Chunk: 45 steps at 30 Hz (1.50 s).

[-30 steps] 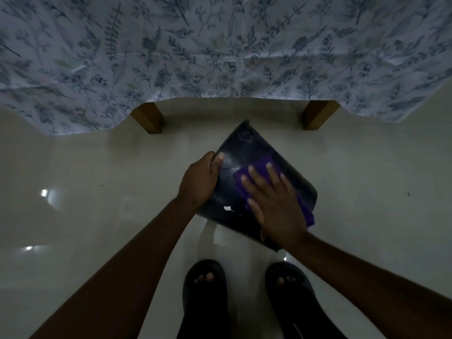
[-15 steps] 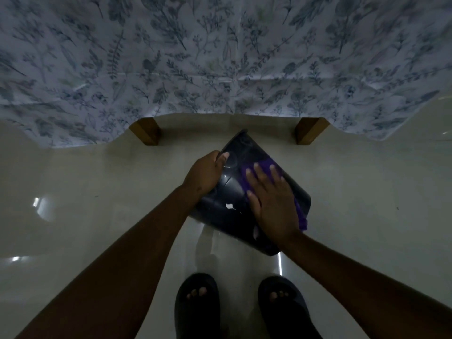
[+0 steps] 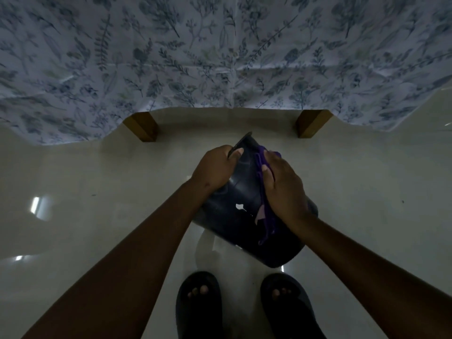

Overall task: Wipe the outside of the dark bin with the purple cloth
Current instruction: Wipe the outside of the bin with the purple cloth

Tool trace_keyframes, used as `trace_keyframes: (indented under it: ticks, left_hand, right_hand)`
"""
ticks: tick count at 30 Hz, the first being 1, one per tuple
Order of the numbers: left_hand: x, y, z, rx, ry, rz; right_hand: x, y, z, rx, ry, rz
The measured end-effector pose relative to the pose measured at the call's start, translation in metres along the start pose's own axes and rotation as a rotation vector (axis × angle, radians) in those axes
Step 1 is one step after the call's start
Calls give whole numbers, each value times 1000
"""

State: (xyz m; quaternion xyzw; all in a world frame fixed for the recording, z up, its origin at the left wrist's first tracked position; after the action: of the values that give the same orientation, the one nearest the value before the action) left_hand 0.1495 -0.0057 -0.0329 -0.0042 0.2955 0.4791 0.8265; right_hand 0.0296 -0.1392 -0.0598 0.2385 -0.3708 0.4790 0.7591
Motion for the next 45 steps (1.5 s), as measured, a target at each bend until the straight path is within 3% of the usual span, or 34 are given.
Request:
trace_keyframes:
  ticks: [4,6,13,20,24,28,30,35,37,41,42,45]
  left_hand:
    - [1,-4,0,27,-43,10]
    - [1,-7,1,71,-28,-3]
    - [-2,-5,4,110,71,-4]
    - [8,-1,5,143,79,5]
    - [9,14,6,63,128,-16]
    - [30,38,-4,9,-7,7]
    - [33,34,-5,-3,-16,15]
    - [36,27,-8,4,-18,7]
    - [27,19,-7,9,11,-9]
    - [0,-6,0,10,14,-73]
    - [0,-10,0,17,18,-79]
    - [11,-4,-1,49,4,-36]
  right_hand:
    - [2,45,-8,210,289,284]
    - [4,55,-10,244,305,332]
    - [20,18,-15,107,180,67]
    - [3,56,-23,416,410,566]
    - [-2,38,-7,317,345,449]
    - [-8,19,7,124,175,145]
    - [-5,27,0,125,264,188]
    - [-18,47,-9,373,454,579]
    - [-16,38,-4,343,436,535]
    - [-12,3,12,80,167,82]
    - [-10,2,12,55,166,53]
    - [-6,25,0,192,367,396]
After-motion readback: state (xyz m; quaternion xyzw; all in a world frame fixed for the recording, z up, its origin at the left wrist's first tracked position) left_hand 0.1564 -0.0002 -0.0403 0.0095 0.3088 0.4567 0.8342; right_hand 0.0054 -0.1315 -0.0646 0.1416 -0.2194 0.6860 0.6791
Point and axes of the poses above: each hand's wrist, its own y-axis away from the middle knuckle, its own z-axis out of the back of the hand, x = y × z, the point moved 2 cm from there along -y, towards the middle knuckle, and after that the axes turned 15 degrees about -y, right-handed, at the moved point
